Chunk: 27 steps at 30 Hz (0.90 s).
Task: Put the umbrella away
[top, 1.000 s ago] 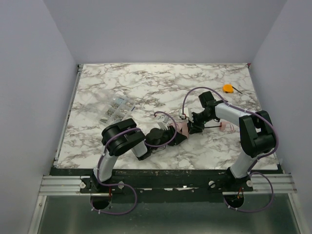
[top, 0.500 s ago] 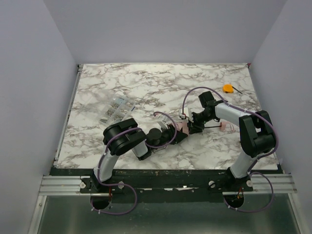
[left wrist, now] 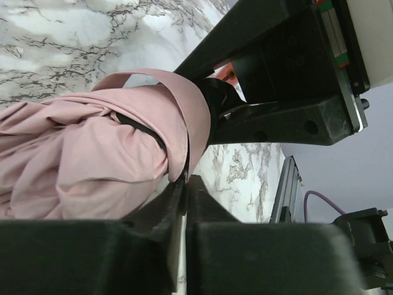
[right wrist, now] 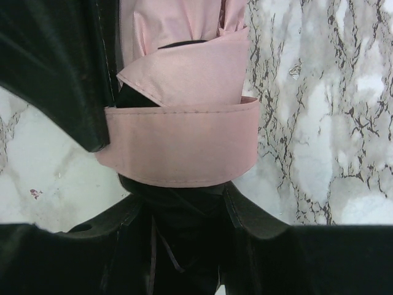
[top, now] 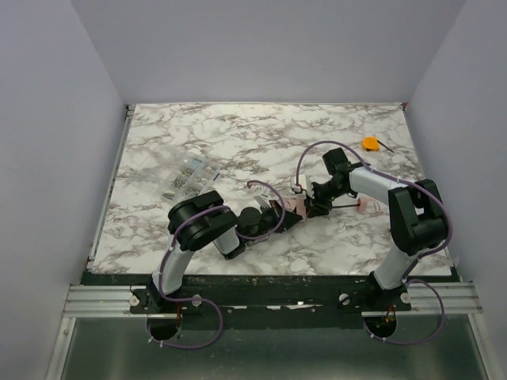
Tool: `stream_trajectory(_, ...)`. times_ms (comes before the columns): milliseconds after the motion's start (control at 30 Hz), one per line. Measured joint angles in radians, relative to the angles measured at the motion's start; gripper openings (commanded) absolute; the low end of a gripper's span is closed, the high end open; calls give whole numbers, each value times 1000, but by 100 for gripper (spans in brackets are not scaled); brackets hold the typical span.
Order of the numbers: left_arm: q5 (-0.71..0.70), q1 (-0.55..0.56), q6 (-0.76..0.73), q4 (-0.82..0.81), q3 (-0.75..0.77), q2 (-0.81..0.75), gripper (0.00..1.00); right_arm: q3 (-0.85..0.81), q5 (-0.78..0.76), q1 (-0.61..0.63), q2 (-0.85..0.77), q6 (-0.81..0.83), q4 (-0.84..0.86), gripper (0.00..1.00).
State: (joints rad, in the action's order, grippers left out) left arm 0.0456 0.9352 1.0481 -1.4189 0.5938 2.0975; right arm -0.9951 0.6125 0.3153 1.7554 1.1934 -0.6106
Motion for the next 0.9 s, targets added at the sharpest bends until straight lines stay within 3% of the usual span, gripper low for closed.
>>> stream_trajectory(900, 304, -123, -78, -52, -32, 10, 0, -212, 11, 1, 161, -170, -203, 2)
